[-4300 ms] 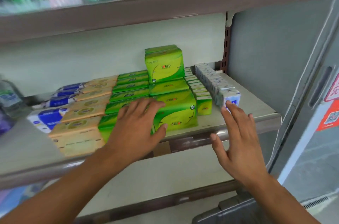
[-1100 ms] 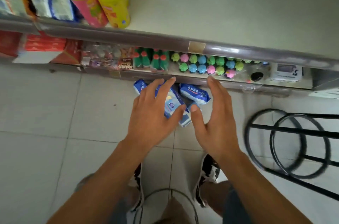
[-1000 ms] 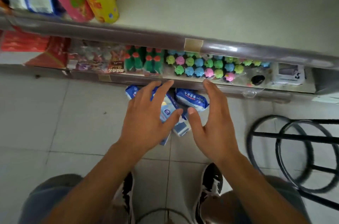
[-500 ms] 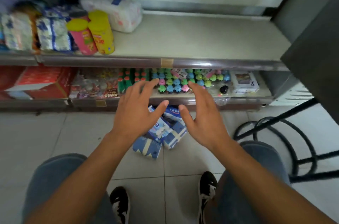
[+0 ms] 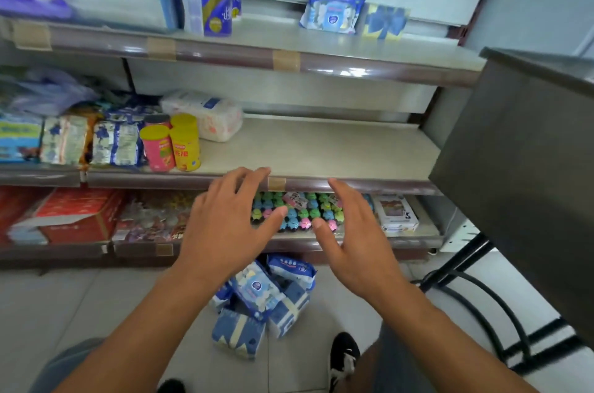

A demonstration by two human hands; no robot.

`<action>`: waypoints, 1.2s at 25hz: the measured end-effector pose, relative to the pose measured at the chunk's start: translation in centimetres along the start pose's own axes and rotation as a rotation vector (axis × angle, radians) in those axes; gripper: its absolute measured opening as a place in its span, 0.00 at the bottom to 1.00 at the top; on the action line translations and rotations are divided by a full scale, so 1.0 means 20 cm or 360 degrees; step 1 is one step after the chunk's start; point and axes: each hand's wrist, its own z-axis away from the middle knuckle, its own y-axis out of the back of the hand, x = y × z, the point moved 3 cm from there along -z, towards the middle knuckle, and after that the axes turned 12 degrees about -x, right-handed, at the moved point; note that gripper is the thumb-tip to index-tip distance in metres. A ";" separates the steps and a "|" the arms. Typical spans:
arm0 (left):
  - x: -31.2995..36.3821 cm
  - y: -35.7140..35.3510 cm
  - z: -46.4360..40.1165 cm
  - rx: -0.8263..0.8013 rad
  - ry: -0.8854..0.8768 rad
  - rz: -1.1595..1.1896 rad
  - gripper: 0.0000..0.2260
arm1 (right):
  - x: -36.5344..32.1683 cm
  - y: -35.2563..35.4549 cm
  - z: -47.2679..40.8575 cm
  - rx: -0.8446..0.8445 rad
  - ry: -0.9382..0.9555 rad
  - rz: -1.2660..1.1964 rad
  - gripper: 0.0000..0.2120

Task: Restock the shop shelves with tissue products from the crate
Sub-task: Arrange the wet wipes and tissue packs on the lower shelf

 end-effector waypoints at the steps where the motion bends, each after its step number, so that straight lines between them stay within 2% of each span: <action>1: -0.01 0.00 -0.01 0.0005 -0.0003 0.0000 0.28 | 0.00 0.00 -0.01 -0.0007 0.0010 0.0003 0.30; 7: -0.24 -0.24 -0.10 -0.0073 0.0103 -0.0057 0.28 | 0.12 -0.23 -0.15 -0.0116 -0.0071 -0.0011 0.29; 13: -0.65 -0.74 -0.23 -0.0462 0.0438 0.0102 0.28 | 0.44 -0.74 -0.35 -0.0439 -0.0259 -0.0045 0.28; 16: -0.90 -1.08 -0.27 -0.0744 0.0742 0.0348 0.27 | 0.70 -1.09 -0.42 -0.0587 -0.0590 -0.0304 0.29; 20: -1.16 -1.56 -0.24 -0.1075 0.1076 0.0590 0.23 | 1.04 -1.58 -0.38 -0.0703 -0.1437 -0.0966 0.22; 22: -1.24 -1.77 -0.22 -0.1141 0.1148 0.0637 0.24 | 1.18 -1.84 -0.29 -0.0669 -0.1759 -0.1287 0.31; 24: -1.30 -1.91 -0.22 -0.1096 0.1126 0.0706 0.29 | 1.24 -2.05 -0.22 -0.0610 -0.1918 -0.1364 0.40; 25: -1.31 -1.95 -0.24 -0.1070 0.1103 0.0741 0.33 | 1.23 -2.10 -0.20 -0.0582 -0.1946 -0.1365 0.39; 27: -1.32 -2.02 -0.27 -0.1072 0.1086 0.0838 0.40 | 1.21 -2.18 -0.19 -0.0502 -0.2017 -0.1413 0.31; 30: -1.29 -2.12 -0.28 -0.1208 0.1084 0.1008 0.45 | 1.17 -2.27 -0.22 -0.0372 -0.2021 -0.1617 0.24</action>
